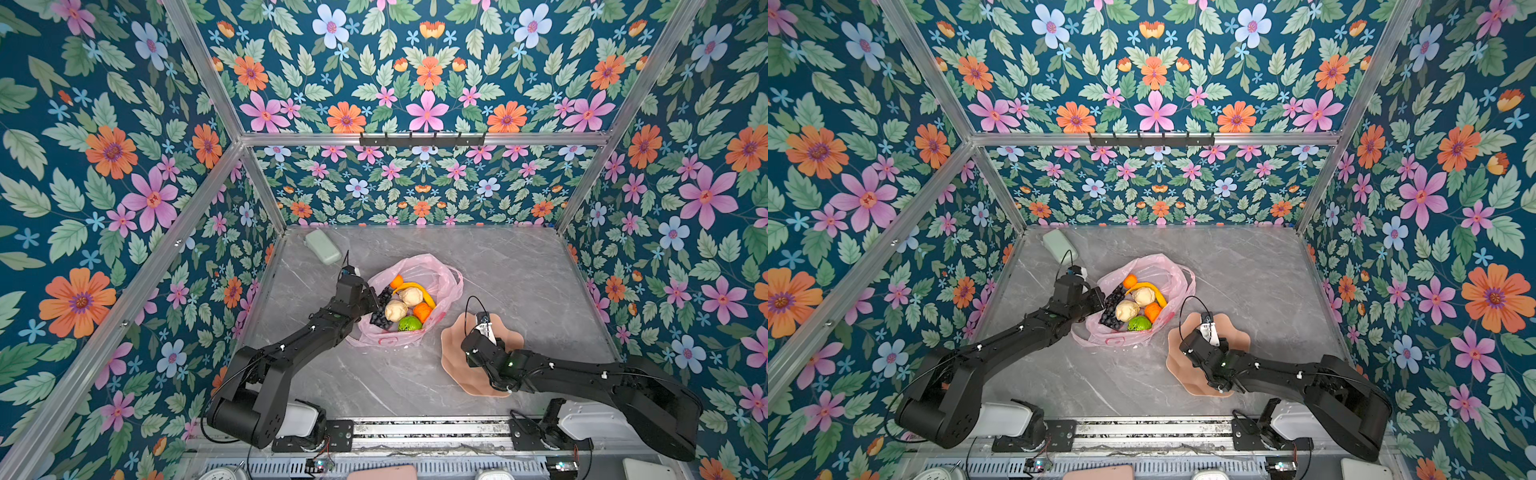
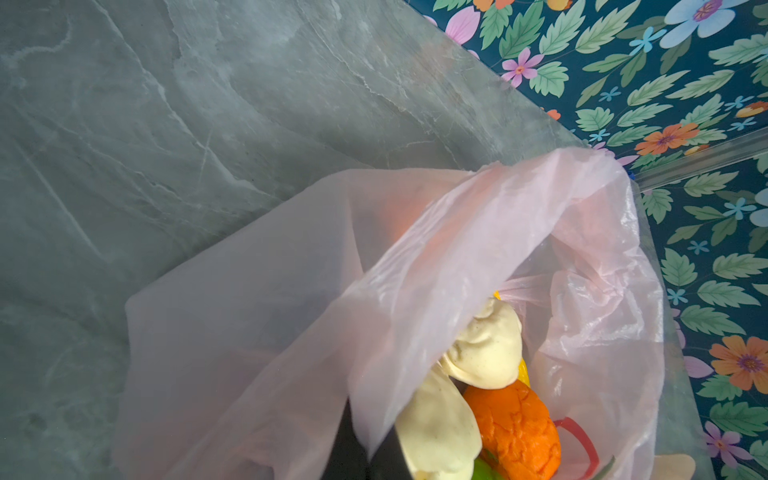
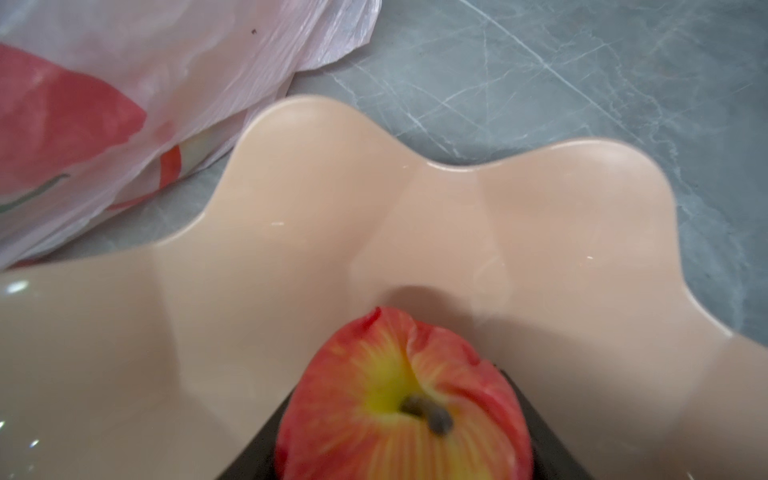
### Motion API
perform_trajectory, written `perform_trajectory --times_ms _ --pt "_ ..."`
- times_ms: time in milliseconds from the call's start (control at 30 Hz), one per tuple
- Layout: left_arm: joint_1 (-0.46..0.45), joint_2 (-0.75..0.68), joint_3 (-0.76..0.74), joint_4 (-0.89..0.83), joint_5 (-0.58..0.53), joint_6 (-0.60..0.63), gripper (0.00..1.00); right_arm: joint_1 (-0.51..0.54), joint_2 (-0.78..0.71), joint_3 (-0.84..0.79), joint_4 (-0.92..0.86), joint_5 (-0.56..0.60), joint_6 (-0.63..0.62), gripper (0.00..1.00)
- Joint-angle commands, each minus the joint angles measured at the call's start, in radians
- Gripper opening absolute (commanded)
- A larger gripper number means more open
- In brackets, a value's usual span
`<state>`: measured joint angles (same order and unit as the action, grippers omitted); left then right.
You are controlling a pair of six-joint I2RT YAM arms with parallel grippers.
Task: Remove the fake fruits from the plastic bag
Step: 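Lower the apple into the peach bowl and open the right gripper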
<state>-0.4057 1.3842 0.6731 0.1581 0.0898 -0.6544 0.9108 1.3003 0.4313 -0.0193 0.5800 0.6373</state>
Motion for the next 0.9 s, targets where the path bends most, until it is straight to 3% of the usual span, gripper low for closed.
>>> perform_trajectory --times_ms 0,100,400,633,867 --pt "0.004 0.005 0.009 0.000 -0.013 0.004 0.00 0.000 0.035 0.005 0.089 0.062 -0.040 0.54" --pt "0.003 0.007 0.010 -0.002 -0.015 0.007 0.00 -0.005 0.084 0.019 0.163 0.114 -0.077 0.54" --pt "0.007 0.002 0.011 -0.008 -0.021 0.008 0.00 -0.073 0.245 0.072 0.358 0.124 -0.180 0.54" --pt "0.015 -0.016 0.001 -0.020 -0.032 0.017 0.00 -0.073 0.250 0.044 0.368 0.109 -0.148 0.55" --pt "0.018 -0.002 0.003 -0.008 -0.019 0.015 0.00 -0.069 0.215 0.013 0.369 0.104 -0.133 0.66"
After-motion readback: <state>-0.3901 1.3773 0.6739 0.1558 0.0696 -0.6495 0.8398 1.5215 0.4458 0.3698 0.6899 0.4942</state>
